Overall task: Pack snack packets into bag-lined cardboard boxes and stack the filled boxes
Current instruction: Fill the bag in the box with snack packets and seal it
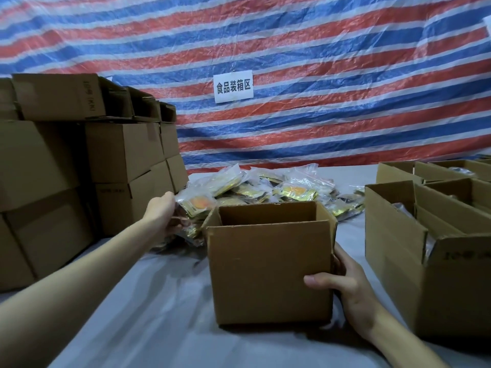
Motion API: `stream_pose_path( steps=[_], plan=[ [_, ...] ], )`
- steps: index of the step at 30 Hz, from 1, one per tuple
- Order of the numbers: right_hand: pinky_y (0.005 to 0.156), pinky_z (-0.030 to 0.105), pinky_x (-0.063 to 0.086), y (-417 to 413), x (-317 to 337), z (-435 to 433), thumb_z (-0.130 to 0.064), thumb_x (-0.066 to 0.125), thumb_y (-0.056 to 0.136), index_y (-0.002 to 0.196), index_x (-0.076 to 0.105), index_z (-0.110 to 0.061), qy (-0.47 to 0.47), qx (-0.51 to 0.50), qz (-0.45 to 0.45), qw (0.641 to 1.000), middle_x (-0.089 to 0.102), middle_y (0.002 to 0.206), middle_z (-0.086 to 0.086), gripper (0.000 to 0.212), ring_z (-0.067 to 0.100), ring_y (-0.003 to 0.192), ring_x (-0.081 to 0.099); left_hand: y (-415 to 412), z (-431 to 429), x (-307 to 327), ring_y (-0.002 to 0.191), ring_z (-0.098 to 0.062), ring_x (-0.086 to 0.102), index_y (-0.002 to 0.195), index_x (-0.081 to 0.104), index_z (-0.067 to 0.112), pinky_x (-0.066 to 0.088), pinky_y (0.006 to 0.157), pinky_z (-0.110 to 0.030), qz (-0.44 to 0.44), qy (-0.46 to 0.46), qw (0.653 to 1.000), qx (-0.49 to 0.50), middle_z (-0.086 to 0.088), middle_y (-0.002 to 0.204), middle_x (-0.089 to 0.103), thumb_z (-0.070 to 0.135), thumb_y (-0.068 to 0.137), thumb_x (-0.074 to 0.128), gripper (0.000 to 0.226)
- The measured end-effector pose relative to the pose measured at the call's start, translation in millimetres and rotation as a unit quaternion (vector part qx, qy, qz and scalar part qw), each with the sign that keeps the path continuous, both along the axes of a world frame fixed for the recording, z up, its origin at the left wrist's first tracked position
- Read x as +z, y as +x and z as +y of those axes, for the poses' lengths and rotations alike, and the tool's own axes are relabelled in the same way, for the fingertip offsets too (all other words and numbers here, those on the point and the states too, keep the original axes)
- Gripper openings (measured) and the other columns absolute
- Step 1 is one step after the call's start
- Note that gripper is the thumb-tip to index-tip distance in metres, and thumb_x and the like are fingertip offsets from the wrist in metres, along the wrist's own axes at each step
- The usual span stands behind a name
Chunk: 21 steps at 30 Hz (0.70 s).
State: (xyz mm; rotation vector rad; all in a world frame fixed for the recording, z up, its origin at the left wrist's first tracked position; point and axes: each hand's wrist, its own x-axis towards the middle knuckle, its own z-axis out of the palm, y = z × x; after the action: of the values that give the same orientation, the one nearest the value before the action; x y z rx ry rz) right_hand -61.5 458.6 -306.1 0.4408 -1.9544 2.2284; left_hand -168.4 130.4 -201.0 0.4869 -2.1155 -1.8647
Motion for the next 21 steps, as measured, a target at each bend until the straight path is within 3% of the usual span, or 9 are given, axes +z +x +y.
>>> stream_pose_path(
  steps=[4,6,8,10,12,15,17,19,21],
  plan=[
    [0.099,0.059,0.052,-0.6,-0.6,0.1,-0.030,0.088,0.043,0.126,0.066,-0.028,0.004,0.001,0.004,1.000,0.073,0.118,0.009,0.086,0.030,0.111,0.068,27.0,-24.0,-25.7,0.041,-0.022,0.052,0.081,0.058,0.002,0.040,0.038,-0.018,-0.069,-0.002,0.996,-0.054,-0.016,0.052,0.059,0.006,0.093,0.040,0.022],
    [0.098,0.055,0.053,-1.4,-1.5,0.0,-0.030,0.088,0.043,0.123,0.068,-0.030,0.001,0.000,0.007,1.000,0.074,0.118,0.008,0.083,0.028,0.110,0.069,36.1,-33.3,-39.8,0.042,-0.021,0.056,0.087,0.059,0.003,0.043,0.037,-0.020,-0.097,-0.034,0.993,-0.062,-0.016,0.061,0.062,0.003,0.095,0.044,0.016],
    [0.095,0.050,0.054,-1.8,-2.1,-0.5,-0.030,0.087,0.043,0.119,0.070,-0.033,0.002,0.003,0.013,1.000,0.074,0.117,0.008,0.078,0.026,0.108,0.070,42.5,-40.9,-54.2,0.050,-0.024,0.061,0.092,0.058,0.002,0.052,0.039,-0.027,-0.098,-0.136,0.985,-0.038,-0.016,0.072,0.063,0.010,0.099,0.051,0.013],
    [0.091,0.046,0.054,-1.9,-2.5,-0.5,-0.031,0.088,0.042,0.117,0.071,-0.034,-0.002,0.009,0.014,1.000,0.074,0.117,0.007,0.076,0.025,0.107,0.070,48.3,-46.4,-68.6,0.062,-0.033,0.067,0.097,0.054,-0.002,0.059,0.052,-0.041,-0.066,-0.257,0.964,-0.035,-0.021,0.081,0.068,0.012,0.095,0.059,0.015],
    [0.088,0.042,0.055,-1.9,-2.5,-0.3,-0.031,0.088,0.042,0.115,0.071,-0.034,-0.002,0.011,0.013,1.000,0.074,0.116,0.006,0.075,0.024,0.106,0.071,59.2,-46.7,-81.2,0.076,-0.040,0.066,0.098,0.047,0.004,0.058,0.063,-0.047,-0.019,-0.359,0.932,-0.040,-0.018,0.089,0.066,0.009,0.089,0.067,0.022],
    [0.083,0.036,0.056,-2.7,-3.3,-0.2,-0.019,0.086,0.047,0.112,0.073,-0.031,-0.004,0.010,0.017,1.000,0.075,0.114,0.008,0.068,0.025,0.103,0.072,72.6,-43.7,-89.6,0.086,-0.035,0.057,0.093,0.053,0.010,0.047,0.069,-0.041,0.134,-0.534,0.834,-0.042,-0.007,0.096,0.056,0.006,0.085,0.065,0.016],
    [0.083,0.038,0.056,-2.7,-3.5,-0.4,-0.015,0.083,0.050,0.111,0.073,-0.031,-0.004,0.009,0.020,1.000,0.075,0.113,0.008,0.064,0.026,0.103,0.072,78.9,-40.6,-86.9,0.083,-0.027,0.056,0.091,0.063,0.013,0.039,0.069,-0.036,0.208,-0.587,0.779,-0.079,-0.002,0.095,0.058,0.022,0.086,0.058,0.011],
    [0.084,0.038,0.056,-1.9,-2.8,-0.8,-0.015,0.082,0.051,0.111,0.073,-0.032,-0.001,0.010,0.022,1.000,0.075,0.114,0.008,0.063,0.025,0.104,0.071,81.2,-35.5,-85.6,0.084,-0.018,0.053,0.096,0.067,0.022,0.036,0.074,-0.033,0.196,-0.617,0.751,-0.130,0.005,0.096,0.059,0.045,0.089,0.048,0.031],
    [0.083,0.034,0.057,0.2,-0.9,-1.4,-0.016,0.084,0.050,0.110,0.073,-0.034,0.004,0.016,0.024,1.000,0.075,0.115,0.006,0.063,0.024,0.105,0.071,77.2,-28.7,-85.8,0.091,-0.013,0.051,0.104,0.066,0.032,0.033,0.078,-0.029,0.148,-0.653,0.728,-0.147,0.011,0.100,0.057,0.054,0.093,0.052,0.029]
  ],
)
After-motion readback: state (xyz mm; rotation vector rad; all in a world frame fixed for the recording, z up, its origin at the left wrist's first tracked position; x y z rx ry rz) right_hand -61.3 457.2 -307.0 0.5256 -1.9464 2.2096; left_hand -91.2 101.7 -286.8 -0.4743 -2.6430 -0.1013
